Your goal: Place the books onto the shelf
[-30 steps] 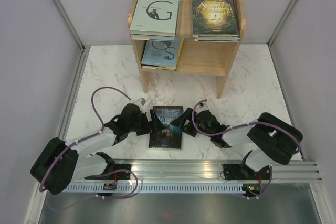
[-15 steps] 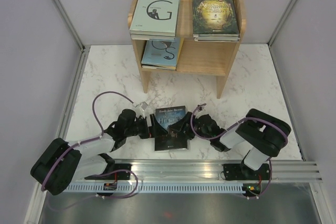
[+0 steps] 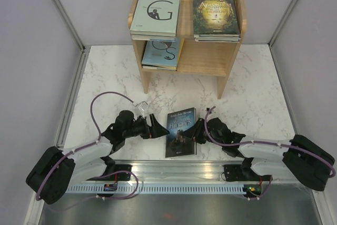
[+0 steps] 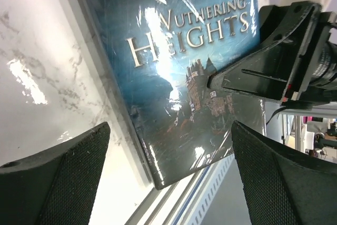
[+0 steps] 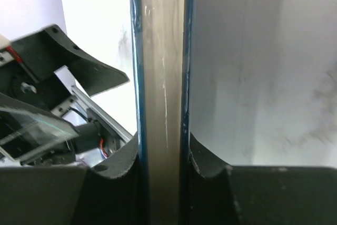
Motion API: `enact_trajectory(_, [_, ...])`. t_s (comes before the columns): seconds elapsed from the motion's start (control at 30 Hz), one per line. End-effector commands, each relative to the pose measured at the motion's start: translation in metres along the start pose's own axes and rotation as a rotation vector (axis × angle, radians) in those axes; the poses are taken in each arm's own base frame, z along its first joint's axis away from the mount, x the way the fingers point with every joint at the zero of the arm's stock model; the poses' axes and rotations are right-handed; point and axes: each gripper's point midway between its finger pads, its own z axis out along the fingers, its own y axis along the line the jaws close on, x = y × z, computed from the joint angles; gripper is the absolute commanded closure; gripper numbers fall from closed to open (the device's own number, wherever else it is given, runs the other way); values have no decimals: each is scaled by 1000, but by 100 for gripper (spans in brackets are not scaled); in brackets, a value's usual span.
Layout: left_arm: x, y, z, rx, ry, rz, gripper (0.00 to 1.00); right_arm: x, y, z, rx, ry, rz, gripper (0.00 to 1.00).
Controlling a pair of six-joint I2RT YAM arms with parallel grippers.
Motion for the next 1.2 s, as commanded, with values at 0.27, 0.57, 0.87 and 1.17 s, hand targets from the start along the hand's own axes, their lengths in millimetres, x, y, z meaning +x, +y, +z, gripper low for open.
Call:
enact_trajectory(0.27, [-28,-50,-19,209,-168,-1,0,-39,112,-82,-317,-137,-45,100])
enact_trajectory(0.57, [-33,-77,-21,402,-192,-88,0,-31,146,-96,-561,-105,-12,100])
enact_trajectory(0.87, [-48,-111,-29,573,-211,-96,33,-26,160,-100,-687,-85,-25,100])
enact_trajectory(1.17, [-42,-129,-32,679,-156,-111,97,-17,156,-87,-723,-45,-3,100])
